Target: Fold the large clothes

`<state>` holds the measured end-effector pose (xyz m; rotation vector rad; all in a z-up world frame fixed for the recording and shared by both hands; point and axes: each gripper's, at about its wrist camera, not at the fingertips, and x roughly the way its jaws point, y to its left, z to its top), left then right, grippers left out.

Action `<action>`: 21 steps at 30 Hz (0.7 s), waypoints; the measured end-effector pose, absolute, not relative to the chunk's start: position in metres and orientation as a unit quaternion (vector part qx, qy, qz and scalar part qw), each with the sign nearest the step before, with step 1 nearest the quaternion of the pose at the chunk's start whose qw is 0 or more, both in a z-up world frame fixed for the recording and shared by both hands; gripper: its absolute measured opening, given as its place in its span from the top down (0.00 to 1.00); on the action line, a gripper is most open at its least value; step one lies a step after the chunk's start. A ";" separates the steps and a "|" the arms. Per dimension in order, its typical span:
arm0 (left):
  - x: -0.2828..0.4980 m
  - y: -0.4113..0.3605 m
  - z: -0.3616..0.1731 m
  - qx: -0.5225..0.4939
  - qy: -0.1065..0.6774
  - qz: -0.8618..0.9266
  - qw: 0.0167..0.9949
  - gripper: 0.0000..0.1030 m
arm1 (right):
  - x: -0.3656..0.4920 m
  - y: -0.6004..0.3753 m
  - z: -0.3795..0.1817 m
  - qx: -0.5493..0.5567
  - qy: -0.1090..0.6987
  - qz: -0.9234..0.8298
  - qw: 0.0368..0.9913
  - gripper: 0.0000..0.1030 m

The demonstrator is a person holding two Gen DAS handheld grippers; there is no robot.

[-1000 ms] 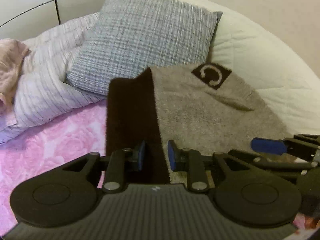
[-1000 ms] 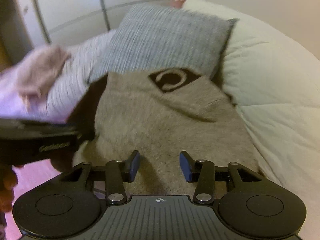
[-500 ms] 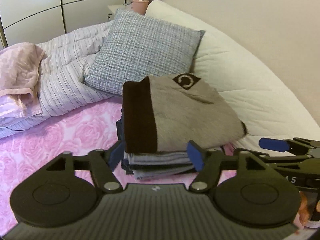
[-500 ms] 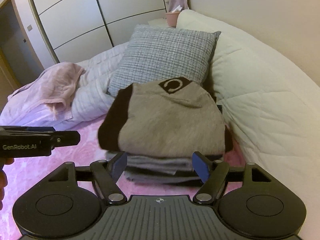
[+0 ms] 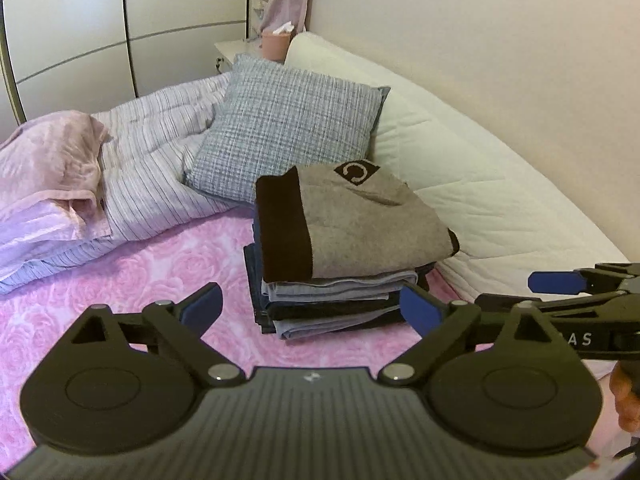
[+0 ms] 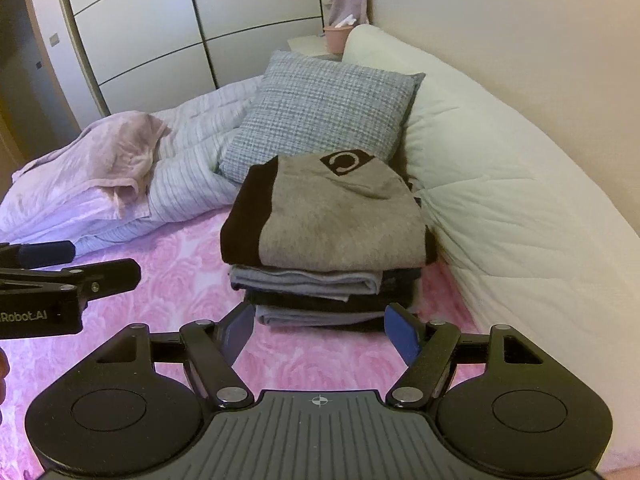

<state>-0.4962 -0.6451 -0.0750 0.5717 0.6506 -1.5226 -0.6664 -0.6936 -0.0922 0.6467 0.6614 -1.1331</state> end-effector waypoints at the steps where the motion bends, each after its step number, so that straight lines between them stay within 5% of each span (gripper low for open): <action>1: -0.496 -0.641 -0.073 0.248 0.284 -0.668 0.642 0.05 | -0.667 -0.689 -0.090 0.295 0.302 -0.520 0.742 0.33; 21: -0.505 -0.588 -0.069 0.262 0.291 -0.656 0.645 0.01 | -0.690 -0.633 -0.075 0.320 0.275 -0.531 0.735 0.33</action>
